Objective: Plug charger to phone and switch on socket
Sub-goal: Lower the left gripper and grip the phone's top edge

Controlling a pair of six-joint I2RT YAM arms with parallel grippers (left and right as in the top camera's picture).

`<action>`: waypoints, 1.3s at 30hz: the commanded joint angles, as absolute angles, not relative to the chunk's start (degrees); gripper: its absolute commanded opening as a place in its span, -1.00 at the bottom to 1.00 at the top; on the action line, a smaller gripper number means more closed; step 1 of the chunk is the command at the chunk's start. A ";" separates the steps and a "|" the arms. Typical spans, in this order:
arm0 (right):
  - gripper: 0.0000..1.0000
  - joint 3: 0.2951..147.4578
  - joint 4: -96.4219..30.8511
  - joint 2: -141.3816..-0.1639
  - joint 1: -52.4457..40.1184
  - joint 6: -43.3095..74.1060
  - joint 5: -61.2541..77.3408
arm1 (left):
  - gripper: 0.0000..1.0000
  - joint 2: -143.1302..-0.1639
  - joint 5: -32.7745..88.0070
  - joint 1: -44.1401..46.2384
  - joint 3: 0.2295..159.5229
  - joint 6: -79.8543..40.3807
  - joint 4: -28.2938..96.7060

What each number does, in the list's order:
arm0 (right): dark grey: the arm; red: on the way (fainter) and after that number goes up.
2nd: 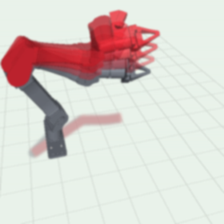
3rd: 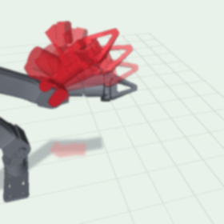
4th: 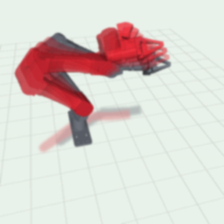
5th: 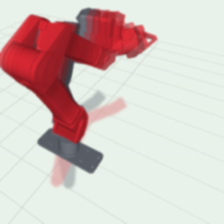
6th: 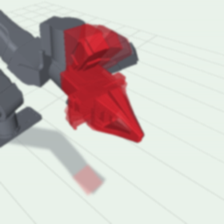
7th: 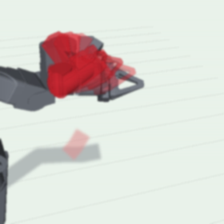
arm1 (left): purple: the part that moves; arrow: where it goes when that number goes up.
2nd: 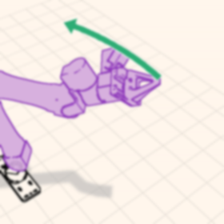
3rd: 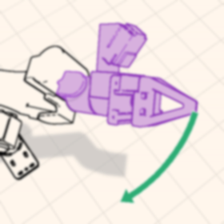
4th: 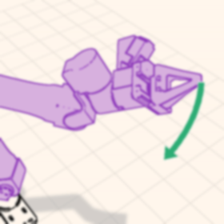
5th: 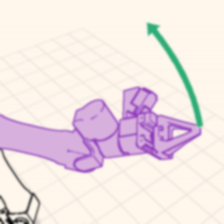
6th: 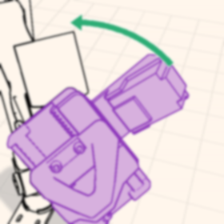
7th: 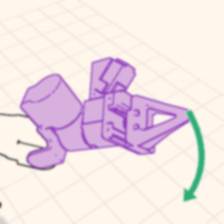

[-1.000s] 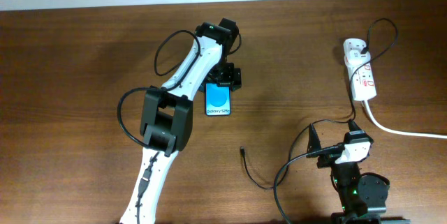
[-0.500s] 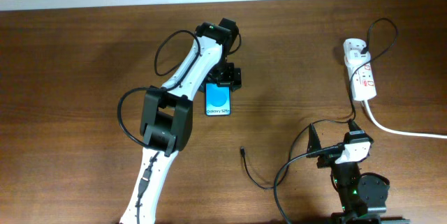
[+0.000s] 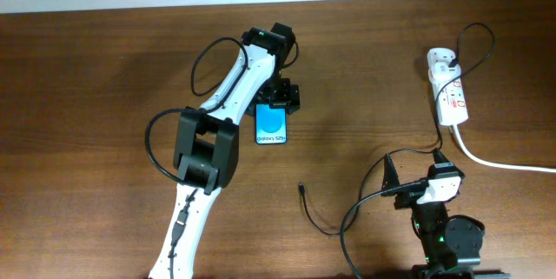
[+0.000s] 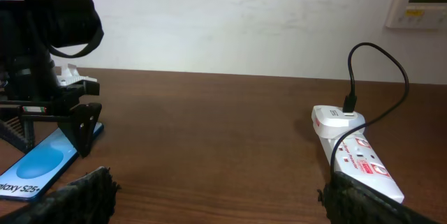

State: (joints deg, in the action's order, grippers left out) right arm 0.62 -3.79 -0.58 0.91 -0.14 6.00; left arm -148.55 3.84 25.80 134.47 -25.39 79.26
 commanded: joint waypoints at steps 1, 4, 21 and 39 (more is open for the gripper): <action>0.97 0.32 -4.12 -0.21 0.38 0.03 5.74 | 0.98 -149.16 1.19 26.20 135.04 -26.33 79.42; 0.97 0.32 -4.12 -0.21 0.38 0.03 5.74 | 0.98 -149.27 1.13 26.26 135.04 -26.37 79.33; 0.97 0.32 -4.12 -0.21 0.38 0.03 5.74 | 0.92 -152.57 3.44 26.20 135.04 -26.28 81.32; 0.97 0.32 -4.12 -0.21 0.38 0.03 5.74 | 0.67 -152.18 3.42 24.32 135.50 -26.06 82.17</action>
